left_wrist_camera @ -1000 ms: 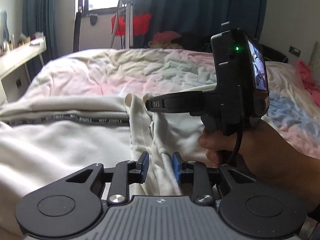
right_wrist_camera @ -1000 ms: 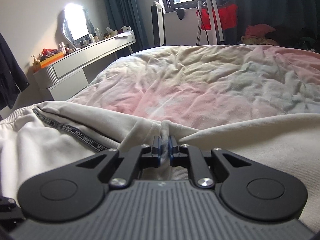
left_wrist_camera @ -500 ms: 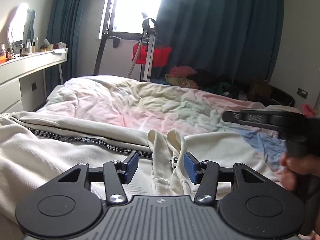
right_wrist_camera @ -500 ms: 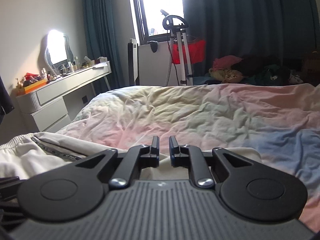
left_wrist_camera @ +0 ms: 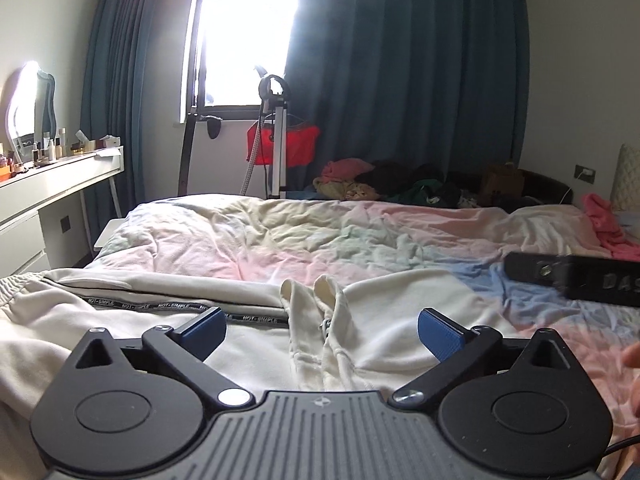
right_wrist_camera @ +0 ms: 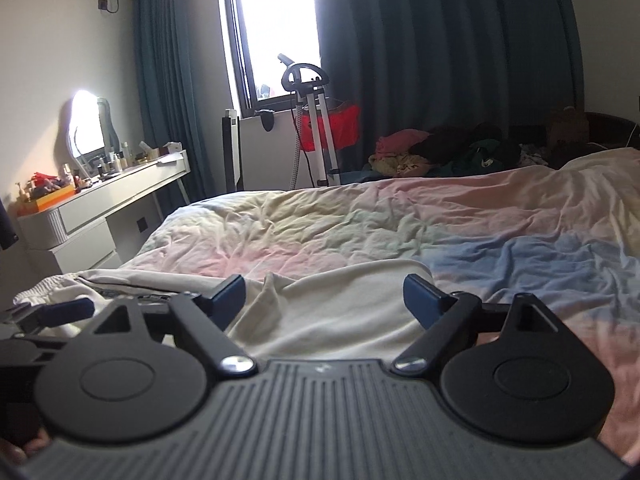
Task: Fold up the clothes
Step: 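Open the right gripper and withdraw it from the sweatpants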
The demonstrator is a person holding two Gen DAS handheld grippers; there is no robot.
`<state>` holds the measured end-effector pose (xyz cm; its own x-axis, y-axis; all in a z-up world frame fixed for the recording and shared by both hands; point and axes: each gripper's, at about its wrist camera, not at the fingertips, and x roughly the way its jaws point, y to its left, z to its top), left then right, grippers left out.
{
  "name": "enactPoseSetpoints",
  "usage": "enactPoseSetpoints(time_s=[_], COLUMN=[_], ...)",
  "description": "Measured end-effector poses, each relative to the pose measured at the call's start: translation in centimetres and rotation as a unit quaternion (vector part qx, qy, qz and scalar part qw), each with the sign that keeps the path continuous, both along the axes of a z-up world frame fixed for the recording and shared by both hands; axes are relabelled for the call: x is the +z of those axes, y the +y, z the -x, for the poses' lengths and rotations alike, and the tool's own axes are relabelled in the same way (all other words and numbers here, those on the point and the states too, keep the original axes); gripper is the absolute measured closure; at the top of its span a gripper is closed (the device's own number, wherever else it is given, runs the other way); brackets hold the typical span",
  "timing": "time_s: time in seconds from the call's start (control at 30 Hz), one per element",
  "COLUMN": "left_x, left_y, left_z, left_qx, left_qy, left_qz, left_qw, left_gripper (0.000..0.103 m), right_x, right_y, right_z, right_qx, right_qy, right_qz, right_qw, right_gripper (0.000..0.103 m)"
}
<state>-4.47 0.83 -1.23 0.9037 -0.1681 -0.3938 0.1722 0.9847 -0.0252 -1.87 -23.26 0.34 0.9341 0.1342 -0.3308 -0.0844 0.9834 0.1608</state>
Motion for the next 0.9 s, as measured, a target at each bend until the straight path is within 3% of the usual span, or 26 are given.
enactPoseSetpoints(time_s=[0.37,0.57,0.7,0.9], left_x=[-1.3,-2.2,-2.8,-3.2], left_y=[2.6,5.2,8.5,15.1], left_z=[-2.4,-3.9,-4.6,-4.2], left_qx=[0.050,0.096,0.124,0.205], left_qy=[0.051,0.108,0.156,0.224], left_qz=[0.049,0.093,0.170,0.265], left_qw=[0.9962,0.9852,0.9651,0.9151], left_gripper=[0.000,0.000,0.000,0.000], right_x=[-0.5,-0.9,-0.9,-1.0], right_y=[-0.8,-0.4,-0.4,-1.0], right_z=[-0.1,-0.1,0.1,0.0], right_qx=[0.005,0.009,0.006,0.000], right_qy=[0.023,0.030,0.030,0.032], right_qz=[-0.018,-0.020,-0.020,-0.028], right_qw=[1.000,0.999,0.999,0.999], right_gripper=[0.013,0.013,0.013,0.013])
